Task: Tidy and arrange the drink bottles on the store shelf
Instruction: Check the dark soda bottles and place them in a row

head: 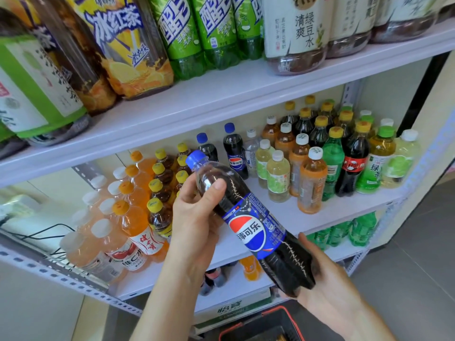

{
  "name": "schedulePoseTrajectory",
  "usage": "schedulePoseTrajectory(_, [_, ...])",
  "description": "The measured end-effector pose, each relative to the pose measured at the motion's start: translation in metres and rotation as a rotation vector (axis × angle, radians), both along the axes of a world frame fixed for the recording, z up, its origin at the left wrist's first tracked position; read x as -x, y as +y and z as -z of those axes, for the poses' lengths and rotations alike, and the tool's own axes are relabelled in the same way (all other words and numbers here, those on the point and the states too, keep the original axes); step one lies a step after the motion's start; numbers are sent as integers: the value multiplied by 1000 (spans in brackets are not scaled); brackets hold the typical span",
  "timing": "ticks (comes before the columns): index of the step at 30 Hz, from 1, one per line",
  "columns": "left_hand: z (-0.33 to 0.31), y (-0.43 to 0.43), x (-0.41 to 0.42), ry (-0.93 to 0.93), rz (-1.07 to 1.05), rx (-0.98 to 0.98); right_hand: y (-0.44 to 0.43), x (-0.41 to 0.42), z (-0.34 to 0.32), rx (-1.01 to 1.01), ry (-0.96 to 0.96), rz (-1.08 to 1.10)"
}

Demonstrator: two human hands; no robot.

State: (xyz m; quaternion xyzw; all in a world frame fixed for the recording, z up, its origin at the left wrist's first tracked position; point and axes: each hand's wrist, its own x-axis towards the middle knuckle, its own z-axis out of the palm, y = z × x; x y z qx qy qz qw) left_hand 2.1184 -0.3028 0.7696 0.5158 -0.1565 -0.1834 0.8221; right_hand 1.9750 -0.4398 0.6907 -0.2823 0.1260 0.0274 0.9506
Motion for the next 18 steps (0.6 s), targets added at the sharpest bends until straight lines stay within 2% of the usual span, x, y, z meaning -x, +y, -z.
schedulePoseTrajectory(4, [-3,1,-4,-97,-128,-140,2,1,1,270,-37,81])
schedulePoseTrajectory(7, [-4,6,-8,-96,-48,-191,0,4,-1,333,-25,98])
schedulePoseTrajectory(11, [-8,18,-20,-4,111,-61,6,4,-5,266,34,26])
schedulePoseTrajectory(18, [-7,16,-17,-66,25,-29,2,0,3,138,79,-53])
